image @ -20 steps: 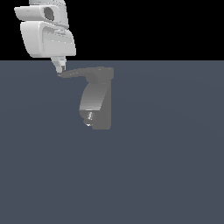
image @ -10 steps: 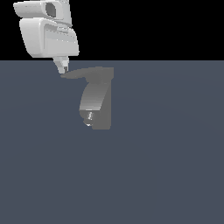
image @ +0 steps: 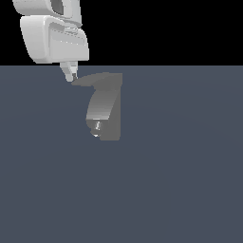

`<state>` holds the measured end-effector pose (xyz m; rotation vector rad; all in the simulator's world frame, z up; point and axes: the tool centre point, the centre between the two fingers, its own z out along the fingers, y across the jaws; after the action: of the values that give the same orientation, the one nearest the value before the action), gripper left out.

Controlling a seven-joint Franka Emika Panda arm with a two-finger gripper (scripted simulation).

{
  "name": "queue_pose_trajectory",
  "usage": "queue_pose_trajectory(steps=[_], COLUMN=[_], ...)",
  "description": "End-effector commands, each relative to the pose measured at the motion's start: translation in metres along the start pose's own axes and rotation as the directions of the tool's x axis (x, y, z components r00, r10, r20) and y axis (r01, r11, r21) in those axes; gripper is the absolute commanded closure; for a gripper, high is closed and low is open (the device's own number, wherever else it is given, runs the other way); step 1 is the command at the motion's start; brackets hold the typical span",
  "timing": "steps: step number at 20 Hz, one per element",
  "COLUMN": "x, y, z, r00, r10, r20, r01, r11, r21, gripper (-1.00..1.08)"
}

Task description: Turn on the faucet by rotating a designated handle.

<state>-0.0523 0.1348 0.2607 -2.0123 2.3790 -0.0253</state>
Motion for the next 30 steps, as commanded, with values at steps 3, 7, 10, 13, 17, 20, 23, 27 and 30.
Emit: queue_pose_trajectory(steps=[3, 7, 10, 13, 17, 20, 23, 27, 30], x=[0.003, 0.021, 0.034, 0.049, 0.069, 0.084, 0.100, 0.122, 0.107], y=[0.004, 0.006, 0.008, 0.010, 0.012, 0.014, 0.016, 0.018, 0.010], z=[0.000, 0.002, 0.003, 0.004, 0.006, 0.007, 0.009, 0.010, 0.000], r00=[1.000, 1.000, 1.000, 1.000, 1.000, 1.000, 1.000, 1.000, 1.000], r10=[0.000, 0.001, 0.002, 0.003, 0.004, 0.005, 0.006, 0.008, -0.018], r20=[-0.001, -0.002, -0.003, -0.004, -0.005, -0.006, -0.007, -0.009, -0.005], r01=[0.000, -0.001, -0.002, -0.003, -0.004, -0.005, -0.006, -0.008, 0.018], r11=[1.000, 1.000, 1.000, 1.000, 1.000, 1.000, 1.000, 1.000, 1.000], r21=[-0.001, -0.005, -0.008, -0.012, -0.016, -0.020, -0.024, -0.029, 0.000], gripper=[1.08, 1.08, 1.08, 1.08, 1.08, 1.08, 1.08, 1.08, 1.08])
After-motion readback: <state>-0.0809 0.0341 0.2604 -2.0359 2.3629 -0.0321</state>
